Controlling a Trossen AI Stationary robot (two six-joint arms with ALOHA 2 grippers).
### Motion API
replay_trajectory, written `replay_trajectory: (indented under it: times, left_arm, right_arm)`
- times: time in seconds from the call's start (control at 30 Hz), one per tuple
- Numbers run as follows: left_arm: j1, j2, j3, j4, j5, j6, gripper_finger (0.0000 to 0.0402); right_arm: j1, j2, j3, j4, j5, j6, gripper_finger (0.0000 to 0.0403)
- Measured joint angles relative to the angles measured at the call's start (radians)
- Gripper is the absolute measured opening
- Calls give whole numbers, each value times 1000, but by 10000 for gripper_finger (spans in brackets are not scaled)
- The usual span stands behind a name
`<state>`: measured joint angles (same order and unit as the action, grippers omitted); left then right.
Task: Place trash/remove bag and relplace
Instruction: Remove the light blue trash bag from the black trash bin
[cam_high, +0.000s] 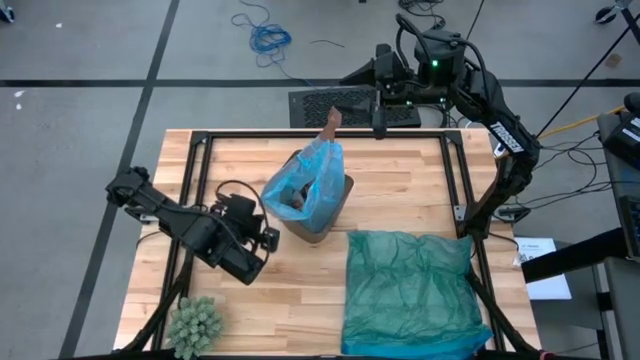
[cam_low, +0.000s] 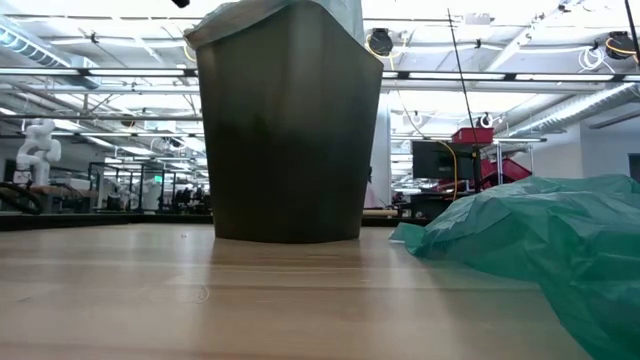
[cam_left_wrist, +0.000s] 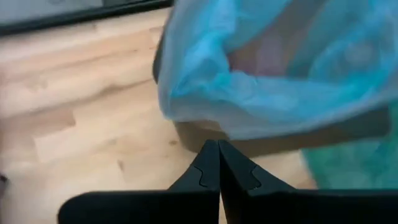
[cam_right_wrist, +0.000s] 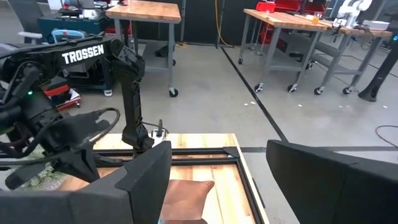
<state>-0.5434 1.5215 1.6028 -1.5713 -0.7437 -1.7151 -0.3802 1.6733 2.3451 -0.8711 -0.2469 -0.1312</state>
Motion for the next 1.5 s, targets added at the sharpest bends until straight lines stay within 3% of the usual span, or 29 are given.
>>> replay_trajectory:
  times: [0.13, 0.23, 0.3, 0.73, 1.13, 1.33, 1.5]
  left_arm:
    - [29, -1, -15, 2, 117, 24, 0]
    - [46, 1, -80, 0, 287, 184, 0]
    - [45, 4, -105, 2, 318, 301, 0]
    - [31, 6, 21, 0, 95, 841, 0]
    - [31, 15, 36, 143, 88, 1417, 10]
    - [39, 18, 13, 128, 86, 1462, 37]
    - [39, 18, 13, 78, 86, 1412, 59]
  right_arm:
    - [-6, 0, 0, 8, -22, 18, 256]
    - [-6, 0, 0, 8, -22, 32, 256]
    - [-6, 0, 0, 13, -22, 33, 256]
    - [-5, 0, 0, 32, -22, 71, 256]
    - [-4, 0, 0, 32, -18, 68, 256]
    - [-4, 0, 0, 33, -17, 67, 256]
    - [-4, 0, 0, 32, -17, 63, 256]
